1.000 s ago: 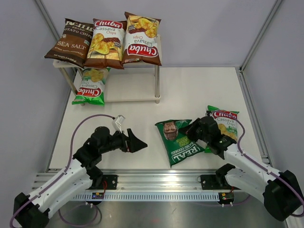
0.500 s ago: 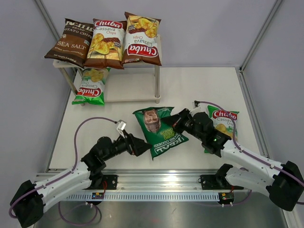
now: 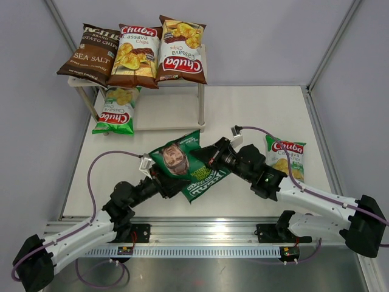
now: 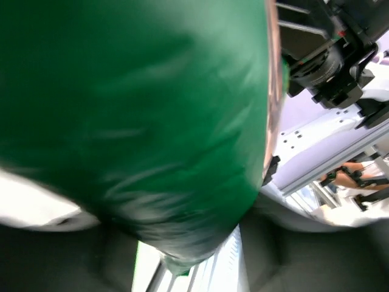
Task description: Place and organize the chips bags onto the shelf
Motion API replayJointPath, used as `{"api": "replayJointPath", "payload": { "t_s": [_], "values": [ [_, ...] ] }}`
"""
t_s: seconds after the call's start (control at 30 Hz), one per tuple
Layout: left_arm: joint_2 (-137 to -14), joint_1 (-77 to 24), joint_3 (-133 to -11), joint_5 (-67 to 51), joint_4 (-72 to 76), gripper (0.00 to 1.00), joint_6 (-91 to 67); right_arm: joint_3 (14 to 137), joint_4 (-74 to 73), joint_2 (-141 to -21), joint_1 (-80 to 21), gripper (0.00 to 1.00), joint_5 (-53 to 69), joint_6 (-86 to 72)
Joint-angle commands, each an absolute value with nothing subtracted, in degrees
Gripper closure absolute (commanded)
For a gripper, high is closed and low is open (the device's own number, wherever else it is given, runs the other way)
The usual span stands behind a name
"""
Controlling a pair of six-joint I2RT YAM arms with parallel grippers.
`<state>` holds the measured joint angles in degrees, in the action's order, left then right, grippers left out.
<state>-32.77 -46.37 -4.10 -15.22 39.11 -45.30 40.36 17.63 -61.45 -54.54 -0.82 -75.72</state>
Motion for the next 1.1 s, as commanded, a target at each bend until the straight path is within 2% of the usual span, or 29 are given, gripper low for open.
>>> {"api": "replayJointPath", "payload": {
  "t_s": [0.0,0.07,0.2,0.23,0.27,0.33,0.43,0.53,0.73,0.83,0.97,1.07],
  "values": [
    [-29.98,-46.76,-4.57,-15.12,42.99,0.62,-44.74,41.22,23.39,-59.25,-56.51,0.94,-2.01,-76.03],
    [-27.79,-46.76,-4.57,-15.29,40.97,0.70,-44.04,40.87,20.59,-57.40,-56.51,0.78,-3.68,-73.49],
    [-24.88,-46.76,-6.23,-17.13,35.17,0.82,-42.80,39.38,17.49,-50.82,-56.51,0.57,-7.02,-67.43],
    [-24.44,-46.76,-6.94,-17.57,33.94,0.84,-42.28,39.20,16.97,-49.50,-56.51,0.46,-7.47,-63.58],
    [-23.91,-46.76,-7.55,-17.23,31.23,0.85,-42.36,39.72,13.40,-48.00,-56.51,0.30,-8.78,-61.28],
    [-22.59,-46.76,-9.30,-18.01,29.80,0.85,-42.28,41.12,7.15,-43.43,-56.51,0.22,-11.59,-54.36],
    [-22.24,-46.76,-11.85,-19.85,27.60,0.88,-42.45,43.15,-3.41,-38.33,-56.43,0.19,-15.99,-48.28],
    [-23.46,-46.76,-14.67,-23.79,24.97,0.89,-41.67,46.66,-9.56,-35.95,-56.34,0.13,-12.49,-39.60],
    [-29.34,-46.76,-24.51,-38.90,18.64,0.89,-38.85,63.00,-31.17,-42.62,-56.42,0.04,9.38,-25.77],
    [-30.50,-46.76,-27.59,-44.01,18.02,0.89,-38.06,63.46,-32.69,-42.37,-56.34,0.04,15.46,-24.17],
    [-31.55,-46.76,-29.97,-47.11,16.62,0.89,-37.53,61.62,-29.98,-40.70,-56.34,0.04,30.79,-23.12],
    [-33.31,-46.76,-31.11,-50.09,17.22,0.89,-37.53,60.82,-28.48,-40.08,-56.34,0.04,35.50,-23.47]
  ]
}}
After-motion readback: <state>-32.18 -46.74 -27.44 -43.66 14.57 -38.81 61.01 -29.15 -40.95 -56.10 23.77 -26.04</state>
